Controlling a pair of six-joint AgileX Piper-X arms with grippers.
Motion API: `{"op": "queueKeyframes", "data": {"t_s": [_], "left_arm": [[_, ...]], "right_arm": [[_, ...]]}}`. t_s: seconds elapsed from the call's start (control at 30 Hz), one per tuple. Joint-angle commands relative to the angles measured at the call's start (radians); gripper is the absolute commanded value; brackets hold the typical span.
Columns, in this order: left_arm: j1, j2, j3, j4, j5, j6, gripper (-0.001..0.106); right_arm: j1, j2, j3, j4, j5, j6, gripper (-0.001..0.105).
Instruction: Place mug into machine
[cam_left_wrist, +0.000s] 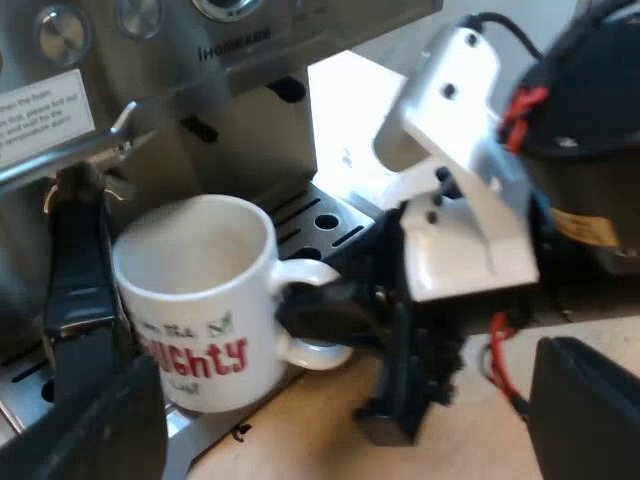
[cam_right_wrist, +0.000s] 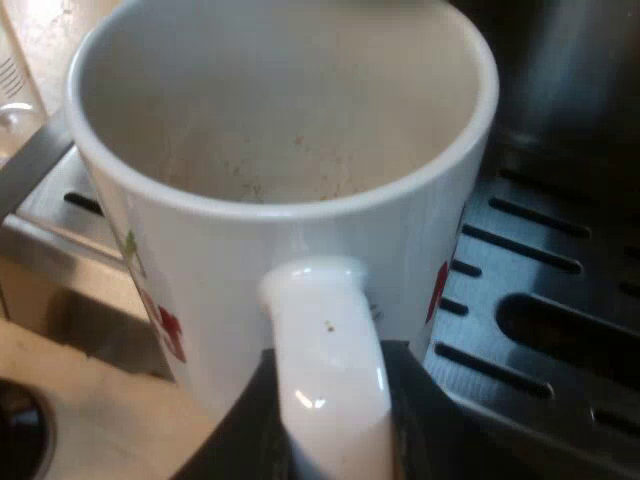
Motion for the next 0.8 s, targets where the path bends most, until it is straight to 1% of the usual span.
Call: {"op": "queueKeyframes", "data": {"t_s": [0.03, 0.2, 0.43, 0.6, 0.8], "left_arm": [[0.001, -0.002, -0.003, 0.007, 0.007, 0.004, 0.081], [0.001, -0.002, -0.003, 0.007, 0.007, 0.004, 0.081], [0.001, -0.002, -0.003, 0.007, 0.007, 0.004, 0.081], [0.001, -0.002, -0.003, 0.007, 0.007, 0.004, 0.081], [0.001, -0.002, -0.003, 0.007, 0.007, 0.004, 0.081]], "right_arm": [[-0.022, 0.007, -0.044, -0.052, 0.009, -0.006, 0.000], [-0.044, 0.047, -0.098, -0.071, -0.037, -0.006, 0.000], [-0.052, 0.110, -0.152, -0.071, -0.038, -0.006, 0.000], [-0.054, 0.136, -0.176, -0.080, -0.031, -0.006, 0.000], [-0.058, 0.153, -0.178, -0.108, -0.031, 0.002, 0.000]]}}
